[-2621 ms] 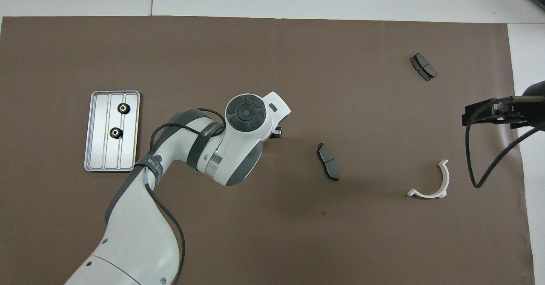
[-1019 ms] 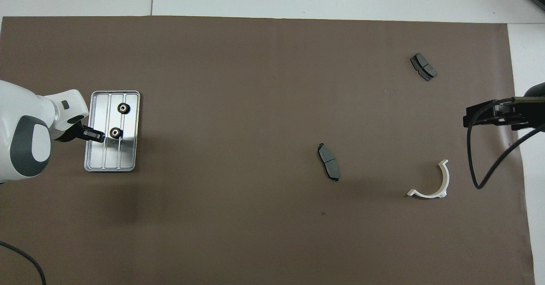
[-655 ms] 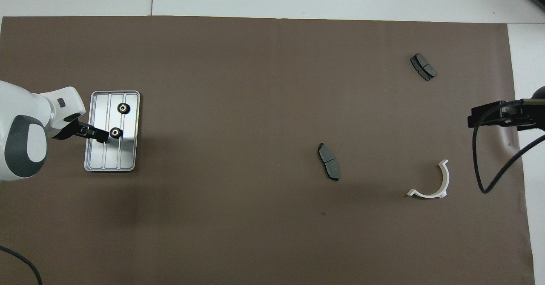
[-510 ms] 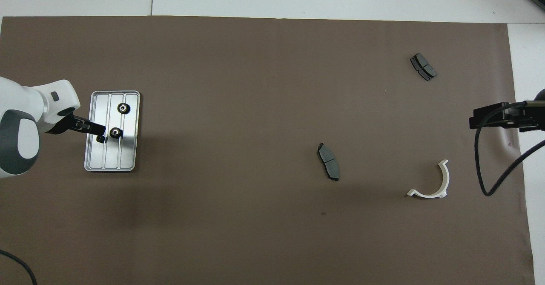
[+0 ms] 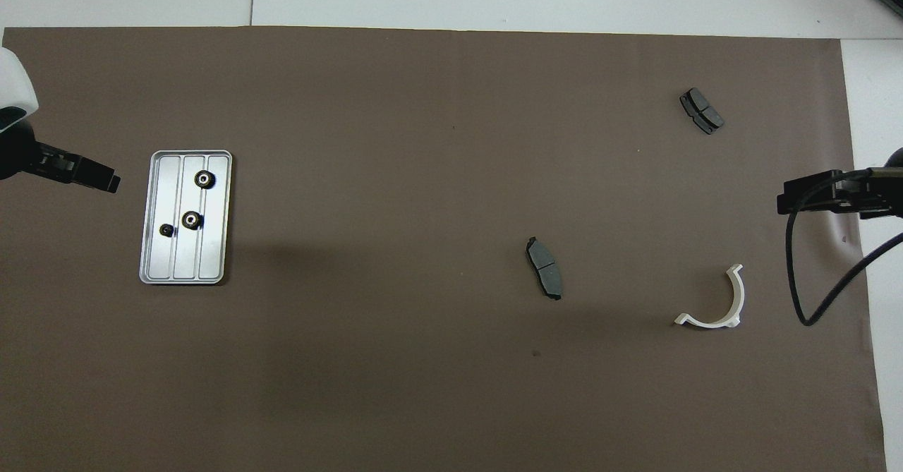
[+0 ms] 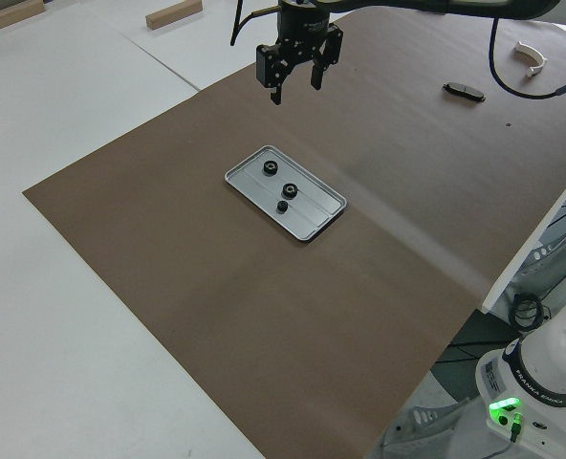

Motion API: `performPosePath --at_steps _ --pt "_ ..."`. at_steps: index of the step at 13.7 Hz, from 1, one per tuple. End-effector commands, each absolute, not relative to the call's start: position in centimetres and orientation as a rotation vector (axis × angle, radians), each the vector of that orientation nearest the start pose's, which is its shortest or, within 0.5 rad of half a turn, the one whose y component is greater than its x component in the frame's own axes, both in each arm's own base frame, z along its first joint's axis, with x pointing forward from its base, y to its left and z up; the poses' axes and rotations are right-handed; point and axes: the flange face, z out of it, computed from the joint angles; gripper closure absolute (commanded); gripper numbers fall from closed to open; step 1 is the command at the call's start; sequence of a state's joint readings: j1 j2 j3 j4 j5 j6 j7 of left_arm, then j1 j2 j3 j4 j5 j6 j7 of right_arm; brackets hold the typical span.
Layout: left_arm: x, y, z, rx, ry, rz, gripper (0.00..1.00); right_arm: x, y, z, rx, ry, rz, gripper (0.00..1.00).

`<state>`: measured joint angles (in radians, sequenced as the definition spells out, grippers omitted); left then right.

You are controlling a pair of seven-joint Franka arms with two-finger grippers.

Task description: Pick bearing gear from pile to tray

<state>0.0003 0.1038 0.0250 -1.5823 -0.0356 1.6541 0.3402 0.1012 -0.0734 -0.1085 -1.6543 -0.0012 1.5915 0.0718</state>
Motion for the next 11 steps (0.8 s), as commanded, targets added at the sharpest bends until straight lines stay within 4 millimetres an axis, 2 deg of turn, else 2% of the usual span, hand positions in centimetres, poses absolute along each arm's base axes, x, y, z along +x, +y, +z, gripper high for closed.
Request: performPosePath --at_steps 1,2,3,4,11 --pt "58.0 0.9 60.7 -3.134 0.454 0.12 0.14 52.6 -0.5 62.7 -3.125 0.11 -0.006 0.0" --pt "57.5 1.2 61.4 -3.138 0.446 0.137 0.12 52.6 -0.5 62.7 -3.125 0.11 -0.006 0.0" --pt "56.6 1.7 63.2 -3.142 0.432 0.086 0.03 52.6 -0.5 62.7 -3.125 0.11 -0.006 0.0" --pt "56.0 1.6 64.1 -3.14 0.434 0.052 0.0 52.6 -0.5 62.7 -3.125 0.11 -0.006 0.0" --pt "56.1 1.5 62.9 -3.127 0.44 -0.024 0.0 52.6 -0.5 62.7 -3.125 0.11 -0.006 0.0"
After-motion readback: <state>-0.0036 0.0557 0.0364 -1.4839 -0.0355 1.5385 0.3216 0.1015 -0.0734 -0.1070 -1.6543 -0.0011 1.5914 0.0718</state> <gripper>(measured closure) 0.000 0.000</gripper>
